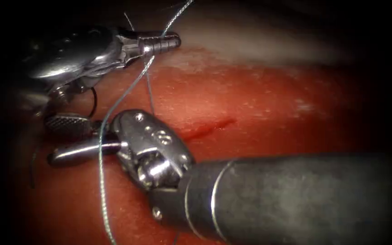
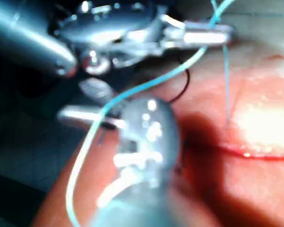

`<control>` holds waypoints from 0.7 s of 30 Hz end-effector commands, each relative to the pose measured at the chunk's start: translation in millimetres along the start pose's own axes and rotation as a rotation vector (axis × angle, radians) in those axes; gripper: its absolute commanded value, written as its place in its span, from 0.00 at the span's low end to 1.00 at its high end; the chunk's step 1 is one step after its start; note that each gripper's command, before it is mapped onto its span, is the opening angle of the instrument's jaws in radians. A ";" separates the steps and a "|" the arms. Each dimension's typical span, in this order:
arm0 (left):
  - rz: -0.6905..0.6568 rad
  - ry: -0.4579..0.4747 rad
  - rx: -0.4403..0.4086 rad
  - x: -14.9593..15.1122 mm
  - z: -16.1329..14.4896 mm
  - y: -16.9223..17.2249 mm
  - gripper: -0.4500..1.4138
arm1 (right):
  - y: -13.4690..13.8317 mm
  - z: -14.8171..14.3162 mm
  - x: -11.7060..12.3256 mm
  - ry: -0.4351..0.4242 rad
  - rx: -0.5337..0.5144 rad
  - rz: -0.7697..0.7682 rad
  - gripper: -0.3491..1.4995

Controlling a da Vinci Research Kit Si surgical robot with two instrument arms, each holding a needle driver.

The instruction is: Wound Closure

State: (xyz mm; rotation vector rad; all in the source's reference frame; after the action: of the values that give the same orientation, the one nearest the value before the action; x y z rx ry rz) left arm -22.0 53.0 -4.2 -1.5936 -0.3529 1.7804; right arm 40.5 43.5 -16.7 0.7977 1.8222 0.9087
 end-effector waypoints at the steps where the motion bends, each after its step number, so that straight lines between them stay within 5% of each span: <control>1: -0.001 0.002 -0.001 -0.8 0.5 0.0 0.05 | 0.2 0.3 -0.4 0.004 0.004 0.001 0.69; 21: -0.001 0.051 0.015 -3.3 -2.9 0.6 0.05 | 0.8 -4.4 4.1 0.161 -0.061 0.037 0.66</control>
State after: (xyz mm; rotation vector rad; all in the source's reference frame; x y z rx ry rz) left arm -18.7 49.7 -3.6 -1.6284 -0.3072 1.7315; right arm 33.8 46.7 -16.7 0.7166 1.9197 1.1152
